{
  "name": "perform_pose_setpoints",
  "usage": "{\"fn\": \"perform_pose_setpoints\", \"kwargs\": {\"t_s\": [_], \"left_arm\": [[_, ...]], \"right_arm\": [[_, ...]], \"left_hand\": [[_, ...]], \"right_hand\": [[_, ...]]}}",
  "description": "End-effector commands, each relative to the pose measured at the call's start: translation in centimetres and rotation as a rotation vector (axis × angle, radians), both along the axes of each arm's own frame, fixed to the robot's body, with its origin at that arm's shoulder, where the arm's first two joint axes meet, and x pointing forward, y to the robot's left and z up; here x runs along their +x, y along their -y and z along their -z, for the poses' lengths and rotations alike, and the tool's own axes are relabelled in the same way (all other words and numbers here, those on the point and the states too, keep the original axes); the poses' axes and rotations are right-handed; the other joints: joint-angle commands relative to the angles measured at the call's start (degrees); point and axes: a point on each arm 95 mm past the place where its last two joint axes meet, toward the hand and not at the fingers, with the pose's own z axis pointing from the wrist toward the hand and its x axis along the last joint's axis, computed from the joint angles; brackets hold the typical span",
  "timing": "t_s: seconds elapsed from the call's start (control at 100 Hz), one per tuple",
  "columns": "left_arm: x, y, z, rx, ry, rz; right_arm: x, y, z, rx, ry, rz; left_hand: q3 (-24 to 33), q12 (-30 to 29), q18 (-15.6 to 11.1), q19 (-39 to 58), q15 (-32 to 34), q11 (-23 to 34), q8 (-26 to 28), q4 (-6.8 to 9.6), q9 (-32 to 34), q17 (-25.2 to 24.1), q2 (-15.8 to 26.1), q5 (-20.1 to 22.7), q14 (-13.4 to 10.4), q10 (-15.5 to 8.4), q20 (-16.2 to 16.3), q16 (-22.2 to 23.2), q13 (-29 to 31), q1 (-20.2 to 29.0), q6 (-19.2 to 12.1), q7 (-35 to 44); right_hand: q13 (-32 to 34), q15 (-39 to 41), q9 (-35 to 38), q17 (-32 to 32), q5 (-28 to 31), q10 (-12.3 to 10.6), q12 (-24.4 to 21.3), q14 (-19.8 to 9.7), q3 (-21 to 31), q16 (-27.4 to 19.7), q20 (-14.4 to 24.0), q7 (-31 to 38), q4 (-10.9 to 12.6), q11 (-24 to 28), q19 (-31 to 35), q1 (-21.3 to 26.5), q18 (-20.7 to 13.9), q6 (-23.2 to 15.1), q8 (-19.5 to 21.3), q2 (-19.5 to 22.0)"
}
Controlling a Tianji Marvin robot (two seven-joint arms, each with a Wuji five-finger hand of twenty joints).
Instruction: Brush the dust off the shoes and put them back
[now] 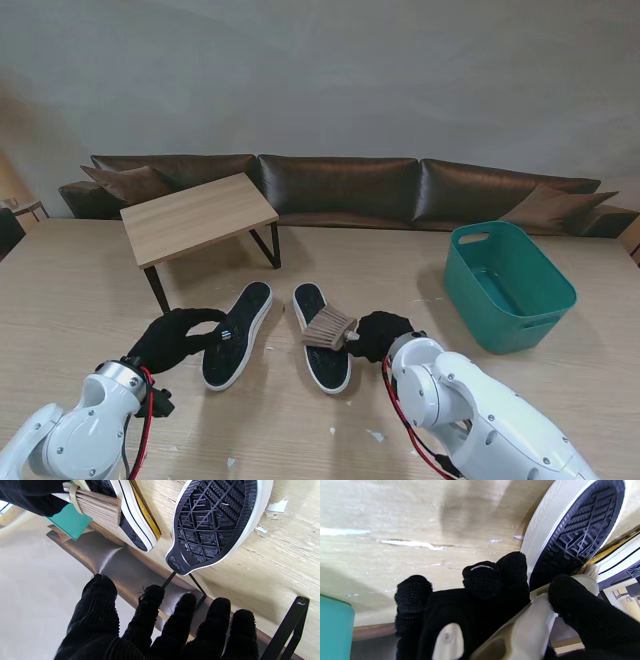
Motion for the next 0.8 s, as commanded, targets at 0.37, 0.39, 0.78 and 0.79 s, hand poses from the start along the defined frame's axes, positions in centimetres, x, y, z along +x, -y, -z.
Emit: {"fn": "perform_pose_setpoints", "kwargs": {"t_s": [0.37, 0.39, 0.78, 0.79], "left_arm": [[-0.2, 0.2, -0.2, 0.004, -0.003, 0.007], [-0.2, 0.2, -0.2, 0.006, -0.002, 0.007], [-0.2, 0.2, -0.2, 0.010, 0.001, 0.007], [-0.2, 0.2, -0.2, 0.010, 0.000, 0.007]], "right_arm": [[-3.9, 0.8, 1.1, 0.037, -0.060, -0.054], [-4.0, 0.8, 1.1, 0.038, -0.061, -0.056], [-5.2, 1.4, -0.4, 0.062, -0.060, -0.088], [-5.2, 1.4, -0.4, 0.061, -0.059, -0.090]], "left_hand": [[-1.0, -0.1, -1.5, -1.4, -1.0, -0.1, 0.4, 1.76, -0.6, -0.6, 2.3, 0.9, -0.6, -0.2, -0.3, 0.1, -2.2, 2.0, 0.7, 0.1], [-1.0, -0.1, -1.5, -1.4, -1.0, -0.1, 0.4, 1.76, -0.6, -0.6, 2.3, 0.9, -0.7, -0.2, -0.3, 0.1, -2.2, 2.0, 0.8, 0.1], [-1.0, -0.2, -1.5, -1.4, -1.0, -0.1, 0.4, 1.76, -0.7, -0.5, 2.5, 0.8, -0.6, -0.1, -0.3, 0.1, -2.2, 2.1, 0.8, 0.0], [-1.0, -0.2, -1.5, -1.4, -1.0, -0.1, 0.4, 1.77, -0.7, -0.6, 2.4, 0.9, -0.6, -0.1, -0.3, 0.1, -2.2, 2.1, 0.9, 0.0]], "right_hand": [[-0.1, 4.1, 3.2, 27.3, 5.9, 0.0, -0.2, -6.1, 3.5, 0.9, -0.7, 0.0, 2.5, 0.4, 4.0, 2.2, 0.4, 3.0, 0.8, 2.6], [-0.1, 4.1, 3.2, 27.3, 5.9, 0.0, -0.2, -6.1, 3.5, 0.9, -0.7, 0.0, 2.4, 0.4, 4.0, 2.2, 0.4, 3.0, 0.8, 2.6], [-0.2, 4.4, 3.3, 27.3, 6.6, 2.2, -0.5, -4.1, 4.9, 1.1, -0.5, -1.0, 2.3, -0.1, 4.2, 3.4, 2.3, 5.3, 0.0, 1.3], [-0.2, 4.4, 3.3, 27.3, 6.6, 2.2, -0.6, -4.1, 4.9, 1.1, -0.5, -1.1, 2.3, -0.1, 4.2, 3.3, 2.3, 5.3, 0.0, 1.2]]}}
